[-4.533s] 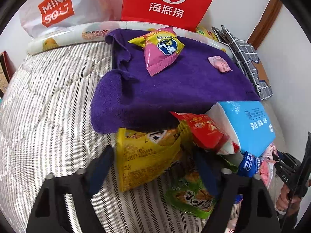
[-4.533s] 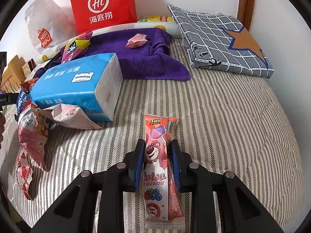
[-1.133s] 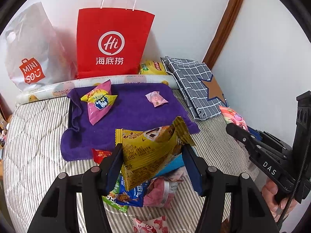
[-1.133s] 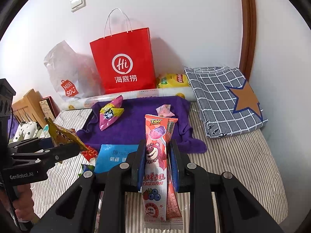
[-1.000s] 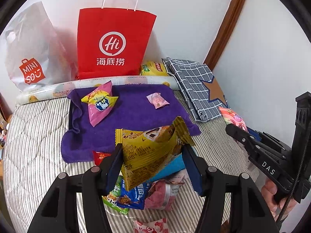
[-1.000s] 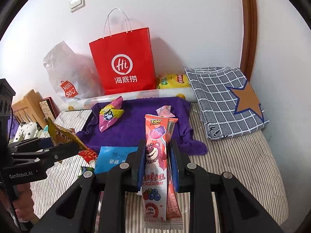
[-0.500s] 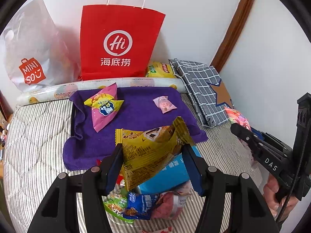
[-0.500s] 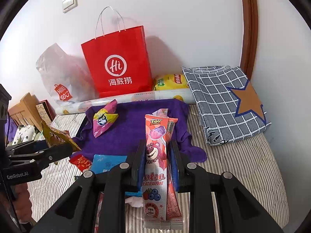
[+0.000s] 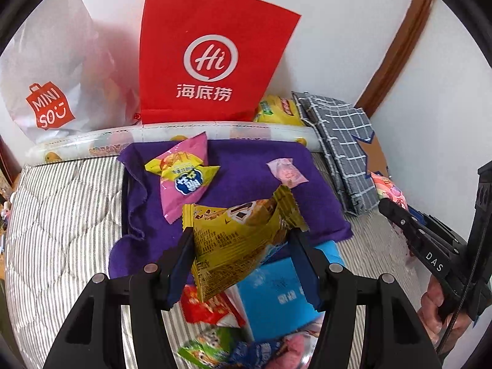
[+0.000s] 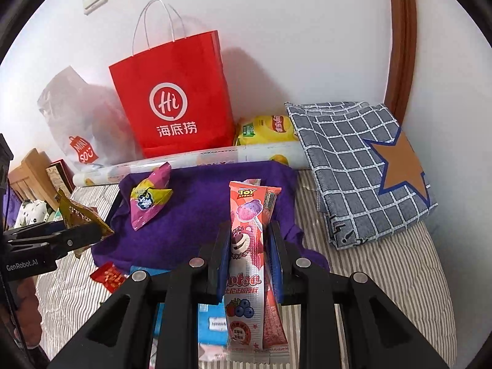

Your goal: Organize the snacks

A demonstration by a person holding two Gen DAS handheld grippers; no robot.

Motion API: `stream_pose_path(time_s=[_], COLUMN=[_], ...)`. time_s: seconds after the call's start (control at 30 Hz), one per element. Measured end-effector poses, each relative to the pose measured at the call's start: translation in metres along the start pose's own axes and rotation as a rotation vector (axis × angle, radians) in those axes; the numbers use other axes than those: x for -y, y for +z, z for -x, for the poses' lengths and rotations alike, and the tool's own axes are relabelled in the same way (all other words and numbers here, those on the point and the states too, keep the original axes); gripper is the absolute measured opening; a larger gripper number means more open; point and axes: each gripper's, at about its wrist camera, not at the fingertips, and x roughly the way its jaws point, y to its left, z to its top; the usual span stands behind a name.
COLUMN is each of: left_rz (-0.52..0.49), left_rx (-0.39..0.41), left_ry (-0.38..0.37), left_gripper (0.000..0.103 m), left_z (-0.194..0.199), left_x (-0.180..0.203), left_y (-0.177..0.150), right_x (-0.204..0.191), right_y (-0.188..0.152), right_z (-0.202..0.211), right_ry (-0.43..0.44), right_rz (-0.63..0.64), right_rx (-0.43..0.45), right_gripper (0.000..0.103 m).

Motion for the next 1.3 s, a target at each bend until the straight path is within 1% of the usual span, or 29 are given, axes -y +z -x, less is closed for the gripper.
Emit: stream_pose_path(time_s=[0.27, 0.63, 0.9, 1.13, 1.2, 1.3], left_rz=[0.010, 0.019, 0.035, 0.020, 0.017, 0.016], left_rx=[-0.026, -0.065, -0.112, -0.152, -0.160, -0.166], left_ry=[0.027, 0.044, 0.047, 0.057, 0.056, 0.057], left_gripper=[0.059, 0.059, 0.059, 0.059, 0.056, 0.057], left_z=[-0.021, -0.053, -0.079, -0.099, -0.104, -0.109], left_x=[-0.017, -0.033, -0.047, -0.046, -0.047, -0.047], left_y=[0.016, 0.029, 0.028, 0.024, 0.024, 0.023], right_x=[0.000, 0.008, 0.012, 0.011, 0.012, 0.011], right_y=[0.009, 0.012, 0.010, 0.003, 0.002, 0.000], right_z=[-0.034, -0.081, -0.116, -0.140, -0.145, -0.153], right_ry=[-0.006, -0.022, -0.030, -0.028, -0.026, -0.021], right_rz=[0.006, -0.006, -0.013, 0.010, 0.016, 0.024], right_rx=[-0.033, -0.093, -0.141, -0.182, -0.194, -0.218], right_gripper=[0.023, 0.023, 0.023, 0.023, 0.023, 0.023])
